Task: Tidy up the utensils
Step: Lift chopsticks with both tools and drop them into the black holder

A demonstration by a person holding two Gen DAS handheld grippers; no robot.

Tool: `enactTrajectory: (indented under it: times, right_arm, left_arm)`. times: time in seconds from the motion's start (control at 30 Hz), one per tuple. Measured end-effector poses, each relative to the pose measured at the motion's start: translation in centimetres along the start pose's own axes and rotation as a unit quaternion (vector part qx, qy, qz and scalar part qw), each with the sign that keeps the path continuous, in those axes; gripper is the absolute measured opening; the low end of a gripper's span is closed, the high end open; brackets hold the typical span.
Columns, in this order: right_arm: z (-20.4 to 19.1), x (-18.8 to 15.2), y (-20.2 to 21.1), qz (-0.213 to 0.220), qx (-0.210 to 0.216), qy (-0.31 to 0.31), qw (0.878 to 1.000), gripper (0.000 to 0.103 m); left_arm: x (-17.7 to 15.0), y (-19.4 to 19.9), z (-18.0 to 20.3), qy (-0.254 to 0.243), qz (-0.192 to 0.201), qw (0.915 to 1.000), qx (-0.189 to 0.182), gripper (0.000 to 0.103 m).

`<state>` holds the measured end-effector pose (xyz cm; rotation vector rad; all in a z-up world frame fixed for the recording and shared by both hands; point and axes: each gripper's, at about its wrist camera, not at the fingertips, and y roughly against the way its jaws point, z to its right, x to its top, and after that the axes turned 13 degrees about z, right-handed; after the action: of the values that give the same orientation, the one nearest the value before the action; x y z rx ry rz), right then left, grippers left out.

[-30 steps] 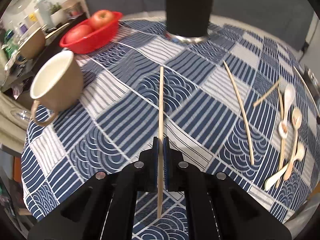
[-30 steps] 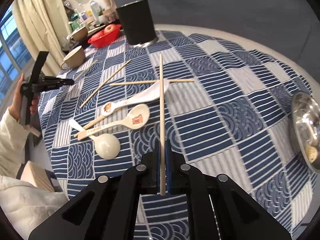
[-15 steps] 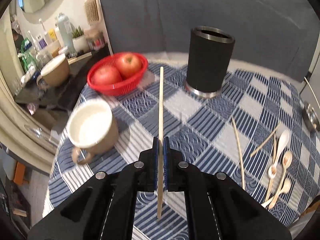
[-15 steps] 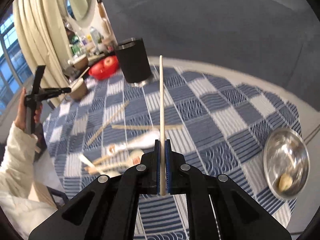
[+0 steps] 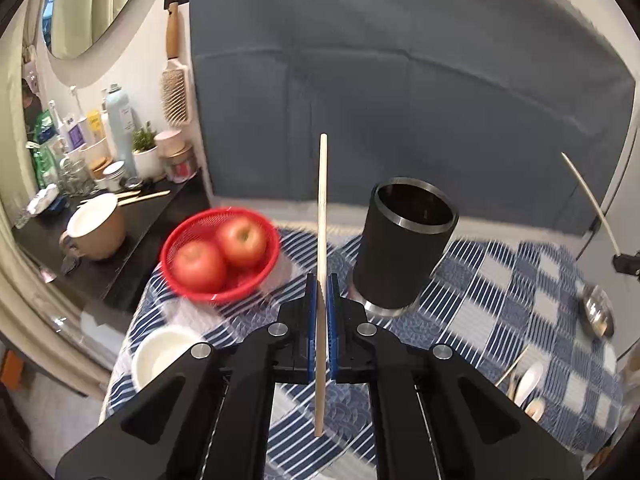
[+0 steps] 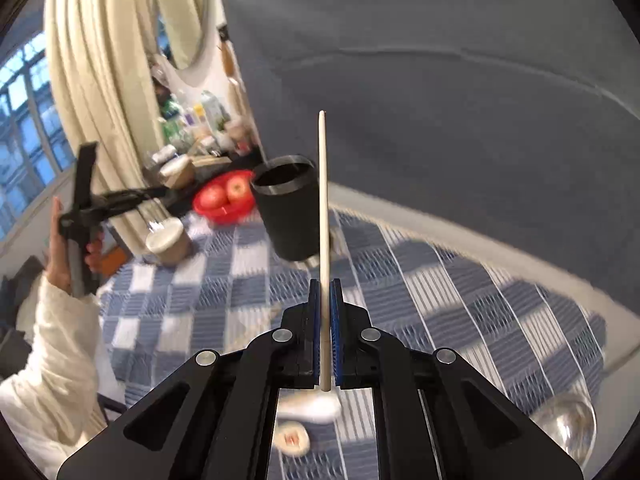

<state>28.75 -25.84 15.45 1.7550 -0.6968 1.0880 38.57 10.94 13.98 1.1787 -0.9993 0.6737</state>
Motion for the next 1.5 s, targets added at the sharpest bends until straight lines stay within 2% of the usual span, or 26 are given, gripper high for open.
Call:
enactTrajectory:
  times: [0.13,0.3,0.47,0.63,0.73,0.87,0.97,1.13,1.2,1.27,1.33,1.4,1.5]
  right_arm:
    - [-0.4,1.9,-2.0,0.054,0.038,-0.012,0.998,0.005]
    - [-0.3,3.4,-6.1,0.087,0.089,-0.039,0.991,0.005]
    - [0.3,3.7,-9.8,0.124,0.135,-0.076,0.980,0.005]
    - [0.7,3.8,-14.0,0.145,0.146,-0.090,0.974,0.005]
    - [1.1,4.0,-15.9,0.162,0.131,-0.093,0.974,0.005]
    - [0.5,4.6,-18.7,0.172,0.121,-0.073,0.975,0.005]
    - [-0.5,4.8,-21.2,0.169,0.128,-0.060,0.976,0.005]
    - [-1.4,4.5,-24.2,0.177,0.120,-0.046,0.976,0.005]
    - [-1.2,4.0,-24.9,0.178,0.119,-0.048,0.976,0.005]
    - [-1.1,3.5,-25.7,0.175,0.108,-0.046,0.978,0.005]
    - [-0.9,3.2,-26.2,0.170,0.105,-0.048,0.979,0.005]
    - [-0.8,2.8,-26.2,0.164,0.099,-0.048,0.980,0.005]
    - [-1.1,2.3,-25.8,0.157,0.087,-0.025,0.983,0.005]
  left_arm:
    - [1.3,-1.7,0.2,0.002,0.010,0.9999,-0.009,0.005]
    - [2.1,-4.0,0.1,0.026,0.020,0.9989,-0.034,0.005]
    - [2.6,-5.8,0.0,0.074,0.060,0.9914,-0.090,0.005]
    - [2.9,-7.9,0.4,0.120,0.103,0.9788,-0.130,0.005]
    - [3.0,-8.9,0.5,0.150,0.136,0.9681,-0.148,0.005]
    - [3.0,-9.9,0.8,0.163,0.163,0.9590,-0.165,0.005]
    - [2.6,-10.9,0.7,0.195,0.186,0.9457,-0.182,0.005]
    - [2.1,-11.5,0.8,0.220,0.235,0.9300,-0.176,0.005]
    - [1.8,-12.4,1.0,0.233,0.238,0.9265,-0.175,0.005]
    - [1.6,-13.4,1.5,0.234,0.228,0.9296,-0.171,0.005]
    - [1.6,-14.1,2.6,0.212,0.221,0.9390,-0.156,0.005]
    - [1.5,-14.5,3.1,0.201,0.211,0.9424,-0.165,0.005]
    - [1.6,-14.2,3.7,0.182,0.207,0.9485,-0.156,0.005]
